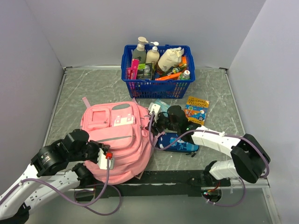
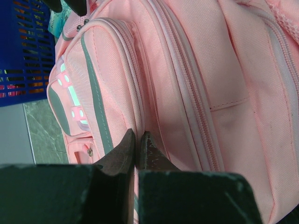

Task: Pack the student bag
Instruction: Unzip the student bag at the center of the board.

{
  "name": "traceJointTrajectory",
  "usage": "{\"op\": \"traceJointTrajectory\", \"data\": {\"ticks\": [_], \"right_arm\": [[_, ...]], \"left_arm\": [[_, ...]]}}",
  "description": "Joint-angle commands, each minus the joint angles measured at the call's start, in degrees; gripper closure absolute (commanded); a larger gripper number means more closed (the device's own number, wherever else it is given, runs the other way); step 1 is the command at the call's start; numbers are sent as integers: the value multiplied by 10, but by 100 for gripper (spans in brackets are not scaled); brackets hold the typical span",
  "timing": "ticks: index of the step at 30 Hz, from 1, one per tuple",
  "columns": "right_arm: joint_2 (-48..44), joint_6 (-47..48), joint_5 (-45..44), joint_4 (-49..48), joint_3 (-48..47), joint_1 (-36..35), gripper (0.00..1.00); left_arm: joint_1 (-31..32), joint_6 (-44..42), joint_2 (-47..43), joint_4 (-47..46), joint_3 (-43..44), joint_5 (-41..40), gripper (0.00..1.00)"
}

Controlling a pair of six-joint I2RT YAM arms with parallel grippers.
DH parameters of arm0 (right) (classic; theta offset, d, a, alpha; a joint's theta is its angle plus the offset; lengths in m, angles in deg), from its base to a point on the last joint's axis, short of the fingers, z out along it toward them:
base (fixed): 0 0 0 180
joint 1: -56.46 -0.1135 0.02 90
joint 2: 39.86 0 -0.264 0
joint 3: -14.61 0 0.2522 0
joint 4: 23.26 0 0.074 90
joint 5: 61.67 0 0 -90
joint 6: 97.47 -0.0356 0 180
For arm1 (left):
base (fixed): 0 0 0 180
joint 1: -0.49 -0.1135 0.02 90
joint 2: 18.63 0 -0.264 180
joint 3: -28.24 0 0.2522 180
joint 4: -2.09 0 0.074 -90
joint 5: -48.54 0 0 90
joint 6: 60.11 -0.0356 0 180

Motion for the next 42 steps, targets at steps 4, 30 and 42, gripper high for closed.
{"op": "traceJointTrajectory", "data": {"ticks": [4, 30, 42], "right_arm": [[37, 58, 56, -80, 8, -7, 39], [86, 108, 38, -116, 7, -63, 91], [-59, 61, -21, 17, 18, -88, 100]], "left_arm": [[2, -31, -12, -61, 9, 27, 99], [1, -20, -9, -67, -3, 23, 99], [1, 132, 34, -159, -68, -81, 99]]}}
